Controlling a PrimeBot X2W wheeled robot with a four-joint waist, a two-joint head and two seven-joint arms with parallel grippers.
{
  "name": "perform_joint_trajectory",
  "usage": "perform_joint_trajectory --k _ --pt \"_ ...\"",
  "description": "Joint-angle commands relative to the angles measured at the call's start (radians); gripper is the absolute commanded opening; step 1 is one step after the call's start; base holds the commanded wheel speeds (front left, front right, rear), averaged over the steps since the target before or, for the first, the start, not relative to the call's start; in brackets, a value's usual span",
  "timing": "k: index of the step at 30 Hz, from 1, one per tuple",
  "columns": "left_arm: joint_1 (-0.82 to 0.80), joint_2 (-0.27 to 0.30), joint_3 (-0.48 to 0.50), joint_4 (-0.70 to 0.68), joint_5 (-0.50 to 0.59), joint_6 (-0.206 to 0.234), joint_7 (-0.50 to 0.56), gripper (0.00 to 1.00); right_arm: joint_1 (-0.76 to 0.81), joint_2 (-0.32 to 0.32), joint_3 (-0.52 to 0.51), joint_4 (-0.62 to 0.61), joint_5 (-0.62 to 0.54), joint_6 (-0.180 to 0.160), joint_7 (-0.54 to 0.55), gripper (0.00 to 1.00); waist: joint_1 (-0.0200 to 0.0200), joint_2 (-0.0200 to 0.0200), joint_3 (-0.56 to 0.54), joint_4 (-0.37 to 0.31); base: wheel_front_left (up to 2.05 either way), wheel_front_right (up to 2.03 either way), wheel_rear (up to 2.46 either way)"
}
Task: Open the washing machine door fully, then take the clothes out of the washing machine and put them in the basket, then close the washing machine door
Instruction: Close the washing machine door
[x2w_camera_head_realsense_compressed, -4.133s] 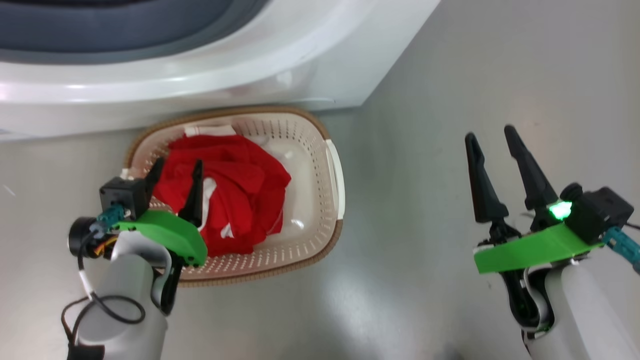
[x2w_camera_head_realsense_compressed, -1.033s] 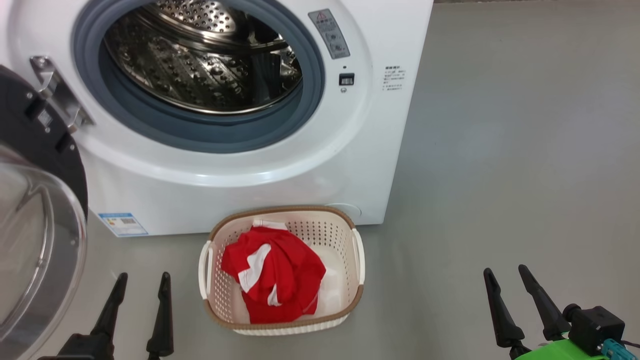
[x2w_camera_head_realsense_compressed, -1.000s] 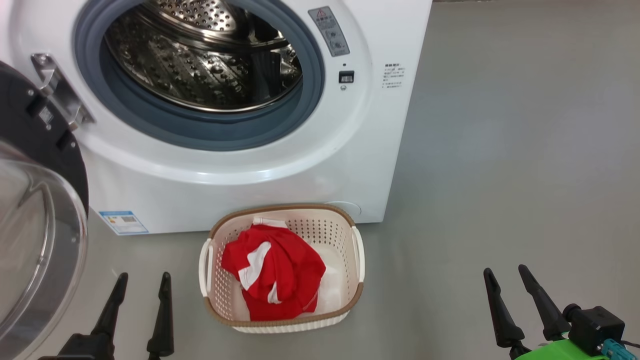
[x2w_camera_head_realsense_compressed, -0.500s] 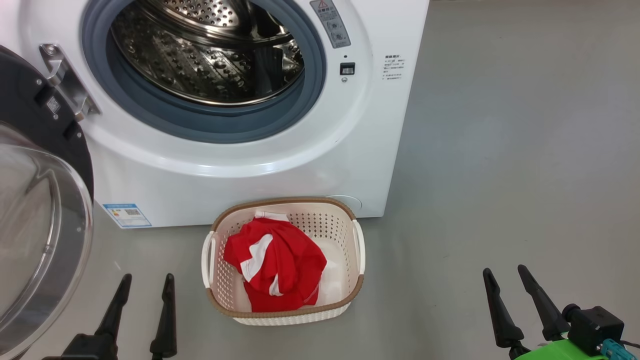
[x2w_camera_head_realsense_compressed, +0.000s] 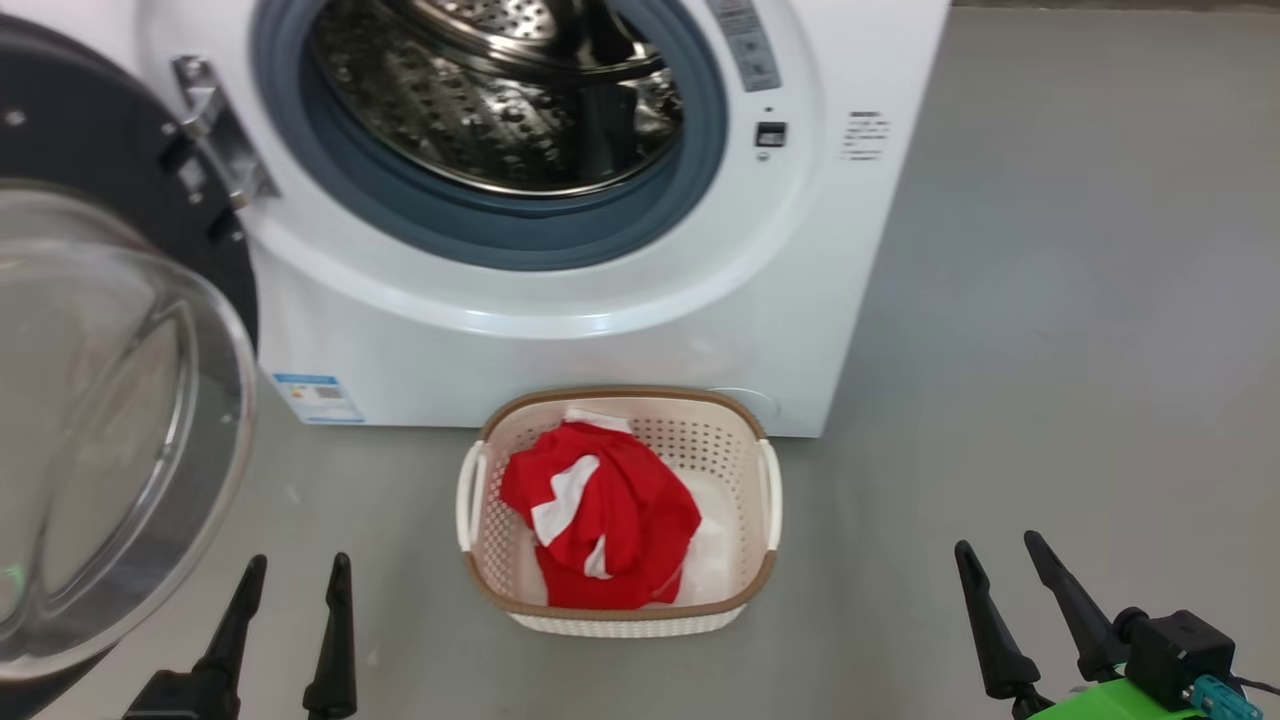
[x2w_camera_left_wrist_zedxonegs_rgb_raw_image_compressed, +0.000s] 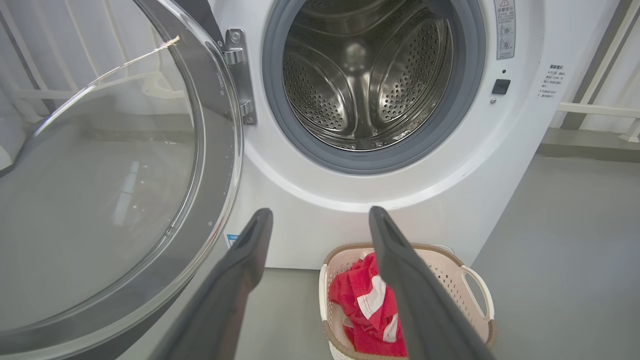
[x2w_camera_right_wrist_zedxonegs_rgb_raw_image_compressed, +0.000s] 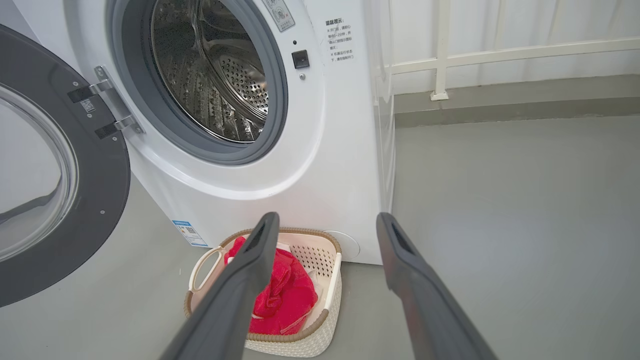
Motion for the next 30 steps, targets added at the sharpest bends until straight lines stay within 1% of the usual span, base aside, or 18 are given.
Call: perform_joint_trajectory --k 1,2,14,22,30 --pt "-0.013 0.011 0.03 -0.02 -0.005 0.008 -0.005 1.0 -0.033 -0.016 0.024 -0.02 0.003 0.005 -0.006 1.0 0.0 -0.0001 0.001 0.027 0.0 0.0 0.0" --pt "-0.012 0.011 0.025 -0.017 -0.01 0.013 -0.005 1.0 -0.038 -0.02 0.032 -0.016 0.004 0.005 -0.006 1.0 0.0 -0.0001 -0.001 0.053 0.0 0.0 0.0" --pt "0.014 0.011 0.002 -0.002 -0.063 0.06 -0.005 1.0 -0.061 -0.049 0.103 0.018 0.016 0.005 -0.006 1.0 0.0 -0.0001 -0.031 0.225 0.0 0.0 0.0" --pt "0.035 0.011 -0.019 0.002 -0.073 0.096 -0.005 1.0 -0.085 -0.075 0.164 0.035 0.029 0.005 -0.006 1.0 0.0 -0.0001 -0.047 0.321 0.0 0.0 0.0" --pt "0.049 0.011 -0.025 0.007 -0.088 0.106 -0.005 1.0 -0.091 -0.085 0.197 0.045 0.042 0.005 -0.006 1.0 0.0 -0.0001 -0.068 0.394 0.0 0.0 0.0"
